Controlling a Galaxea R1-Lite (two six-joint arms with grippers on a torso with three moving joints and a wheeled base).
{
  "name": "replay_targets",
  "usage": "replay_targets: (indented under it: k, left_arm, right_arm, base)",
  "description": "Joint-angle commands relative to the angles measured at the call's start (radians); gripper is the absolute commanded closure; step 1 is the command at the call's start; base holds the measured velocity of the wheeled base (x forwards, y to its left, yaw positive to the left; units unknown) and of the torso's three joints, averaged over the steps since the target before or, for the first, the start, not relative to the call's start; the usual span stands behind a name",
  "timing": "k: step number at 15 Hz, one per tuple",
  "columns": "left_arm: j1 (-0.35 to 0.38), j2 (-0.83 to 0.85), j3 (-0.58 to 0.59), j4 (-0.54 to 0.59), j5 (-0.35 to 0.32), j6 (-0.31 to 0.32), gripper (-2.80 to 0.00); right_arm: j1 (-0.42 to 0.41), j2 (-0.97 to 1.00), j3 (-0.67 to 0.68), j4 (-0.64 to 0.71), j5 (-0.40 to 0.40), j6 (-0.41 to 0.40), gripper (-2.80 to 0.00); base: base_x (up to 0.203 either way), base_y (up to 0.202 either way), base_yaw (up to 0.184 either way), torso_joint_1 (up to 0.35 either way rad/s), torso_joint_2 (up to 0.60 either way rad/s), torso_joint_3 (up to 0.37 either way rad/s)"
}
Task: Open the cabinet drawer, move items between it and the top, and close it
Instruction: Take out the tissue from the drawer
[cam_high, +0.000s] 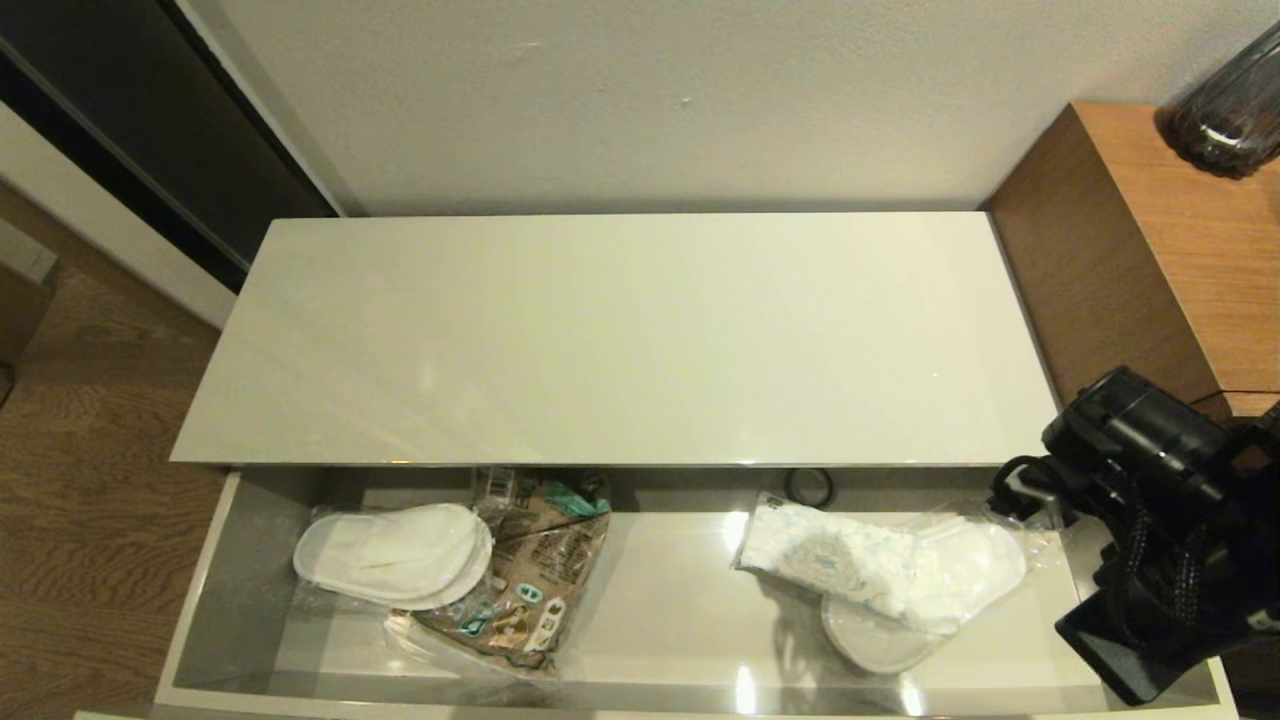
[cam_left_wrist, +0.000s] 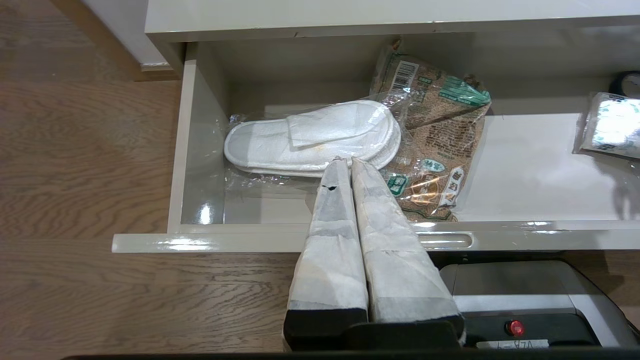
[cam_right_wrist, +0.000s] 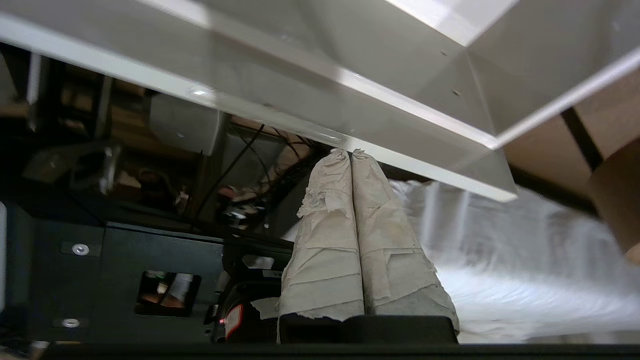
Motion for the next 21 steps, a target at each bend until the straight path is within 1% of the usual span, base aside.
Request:
replay_targets:
  k: [1,3,6,7,8,9,11,12,15,19,21]
  left_arm:
    - [-0.001,0.000,0.000,0.000,0.000,0.000,0.00]
    - [-0.001,0.000,0.000,0.000,0.000,0.000,0.00]
    - [-0.001,0.000,0.000,0.000,0.000,0.000,0.00]
    - [-0.001,0.000,0.000,0.000,0.000,0.000,0.00]
    - [-0.001,0.001,0.000,0.000,0.000,0.000,0.00]
    - [-0.001,0.000,0.000,0.000,0.000,0.000,0.00]
    - [-0.001,0.000,0.000,0.000,0.000,0.000,0.00]
    - [-0.001,0.000,-0.001,0.000,0.000,0.000,0.00]
    - [-0.001,0.000,0.000,0.000,0.000,0.000,0.00]
    - [-0.001,0.000,0.000,0.000,0.001,0.000,0.00]
    - [-0.001,0.001,0.000,0.000,0.000,0.000,0.00]
  right_arm:
    - [0.066,0.072,0.046,-0.068,-0.006,-0.002,0.00]
    - [0.104,0.140,0.071,-0.178,-0.026,-0.019,0.00]
    - [0.111,0.218,0.097,-0.302,-0.080,-0.180,0.00]
    - [0.110,0.223,0.108,-0.339,-0.087,-0.250,0.00]
    - [0.100,0.218,0.113,-0.357,-0.098,-0.336,-2.80]
    - [0.081,0.200,0.113,-0.370,-0.122,-0.409,-2.80]
    - [0.065,0.200,0.125,-0.407,-0.133,-0.469,-2.80]
    - [0.061,0.221,0.128,-0.423,-0.134,-0.486,-2.80]
    - [0.062,0.322,0.108,-0.486,-0.132,-0.500,-2.80]
    - [0.063,0.537,-0.021,-0.557,-0.133,-0.495,-2.80]
    - [0.064,0.642,-0.081,-0.626,-0.139,-0.492,-2.80]
  base:
    - [0.000,0.000,0.000,0.000,0.00,0.000]
    - [0.000,0.000,0.000,0.000,0.00,0.000]
    - [0.000,0.000,0.000,0.000,0.00,0.000]
    - [0.000,0.000,0.000,0.000,0.00,0.000]
    - [0.000,0.000,0.000,0.000,0.00,0.000]
    - [0.000,0.000,0.000,0.000,0.00,0.000]
    - [0.000,0.000,0.000,0.000,0.00,0.000]
    - [0.000,0.000,0.000,0.000,0.00,0.000]
    - [0.000,0.000,0.000,0.000,0.00,0.000]
    - [0.000,0.000,0.000,0.000,0.00,0.000]
    - [0.000,0.000,0.000,0.000,0.00,0.000]
